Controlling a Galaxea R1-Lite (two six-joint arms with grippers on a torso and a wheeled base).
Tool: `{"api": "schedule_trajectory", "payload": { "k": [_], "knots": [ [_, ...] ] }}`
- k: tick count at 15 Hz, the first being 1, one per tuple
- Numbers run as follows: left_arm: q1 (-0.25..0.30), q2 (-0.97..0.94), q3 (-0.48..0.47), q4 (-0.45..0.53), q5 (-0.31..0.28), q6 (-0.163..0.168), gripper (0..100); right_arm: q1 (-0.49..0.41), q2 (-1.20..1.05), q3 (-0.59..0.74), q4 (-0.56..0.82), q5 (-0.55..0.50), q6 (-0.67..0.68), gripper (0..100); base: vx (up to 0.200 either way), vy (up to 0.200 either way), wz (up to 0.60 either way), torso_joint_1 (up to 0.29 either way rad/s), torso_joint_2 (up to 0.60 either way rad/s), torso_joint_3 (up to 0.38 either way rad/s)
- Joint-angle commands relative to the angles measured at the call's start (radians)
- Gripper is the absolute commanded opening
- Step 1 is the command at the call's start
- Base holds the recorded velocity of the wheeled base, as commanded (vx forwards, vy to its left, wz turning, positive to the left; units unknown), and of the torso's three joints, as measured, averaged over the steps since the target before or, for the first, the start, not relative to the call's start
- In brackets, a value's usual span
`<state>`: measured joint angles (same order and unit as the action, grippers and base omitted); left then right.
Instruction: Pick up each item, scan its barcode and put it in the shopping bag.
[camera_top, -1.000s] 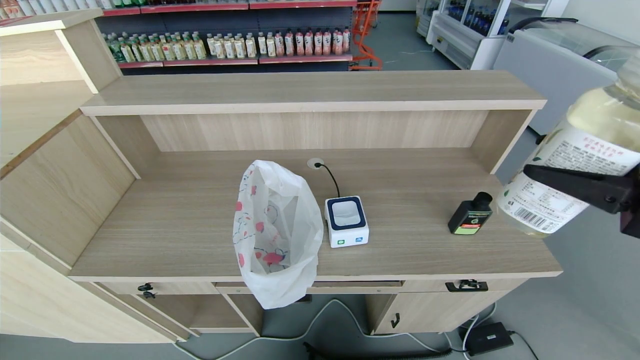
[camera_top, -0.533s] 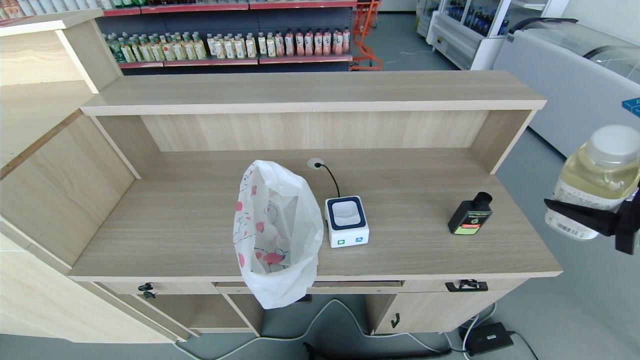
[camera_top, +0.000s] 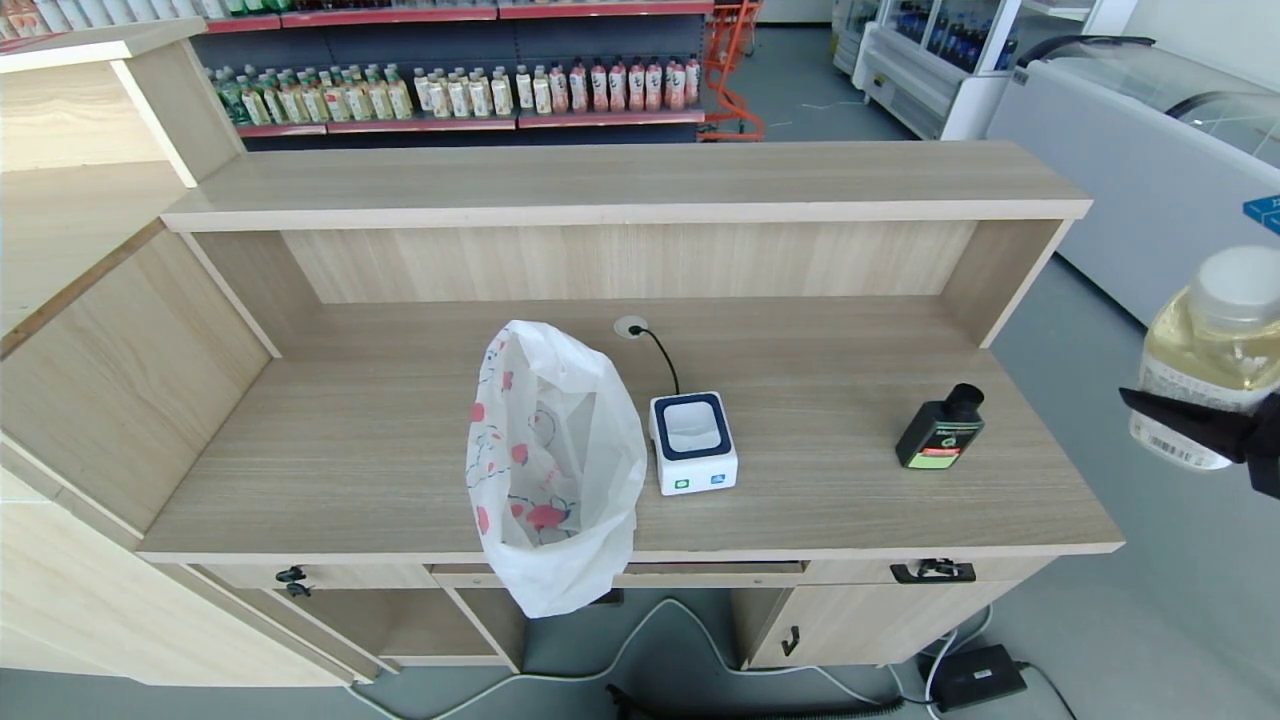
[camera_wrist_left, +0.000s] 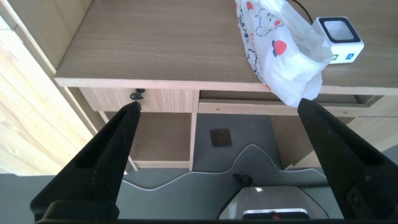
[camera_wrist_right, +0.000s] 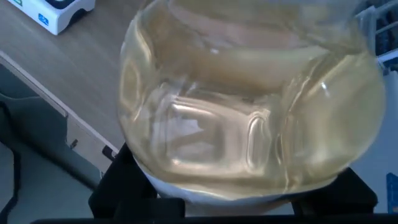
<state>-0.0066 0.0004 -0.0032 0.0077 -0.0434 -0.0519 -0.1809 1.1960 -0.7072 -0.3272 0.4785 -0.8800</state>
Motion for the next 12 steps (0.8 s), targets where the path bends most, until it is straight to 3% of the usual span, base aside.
{"api": "schedule_trajectory", "payload": {
  "k": [1, 3, 12],
  "knots": [
    [0.000, 0.000, 0.000, 0.000, 0.000, 0.000, 100, 0.058, 0.088, 0.003, -0.119, 0.000, -0.054, 0, 0.000, 0.000, 0.00, 0.000, 0.00, 0.000],
    [0.000, 0.000, 0.000, 0.000, 0.000, 0.000, 100, 0.103, 0.162, 0.003, -0.245, -0.001, -0.096, 0, 0.000, 0.000, 0.00, 0.000, 0.00, 0.000],
    [0.000, 0.000, 0.000, 0.000, 0.000, 0.000, 100, 0.178, 0.215, -0.006, -0.259, -0.041, -0.117, 0, 0.000, 0.000, 0.00, 0.000, 0.00, 0.000]
  ]
}}
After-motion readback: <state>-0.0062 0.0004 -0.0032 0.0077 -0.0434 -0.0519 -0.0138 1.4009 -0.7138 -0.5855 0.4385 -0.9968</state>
